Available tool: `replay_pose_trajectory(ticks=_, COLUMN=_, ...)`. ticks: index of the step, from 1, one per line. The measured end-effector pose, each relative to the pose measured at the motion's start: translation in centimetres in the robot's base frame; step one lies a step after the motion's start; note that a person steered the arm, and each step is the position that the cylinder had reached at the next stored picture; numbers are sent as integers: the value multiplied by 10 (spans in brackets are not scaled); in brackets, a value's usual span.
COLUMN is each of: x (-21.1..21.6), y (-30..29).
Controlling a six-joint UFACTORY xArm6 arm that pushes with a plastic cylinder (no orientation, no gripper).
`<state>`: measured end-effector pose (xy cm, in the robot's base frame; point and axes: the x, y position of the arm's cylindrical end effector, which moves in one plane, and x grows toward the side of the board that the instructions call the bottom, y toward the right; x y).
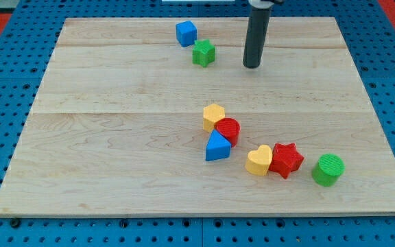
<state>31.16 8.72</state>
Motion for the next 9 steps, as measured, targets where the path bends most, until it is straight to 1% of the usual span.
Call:
replay_pose_trajectory(ticks=1, x=-31, y=-72)
replay_pose_trajectory(ticks=2, x=-18, y=-82)
replay_pose_trajectory(ticks=3, x=-18, y=-37)
replay_pose_trajectory(ticks=4, x=-18, y=-19)
replay_pose_trajectory(ticks=9, x=-18, y=-6)
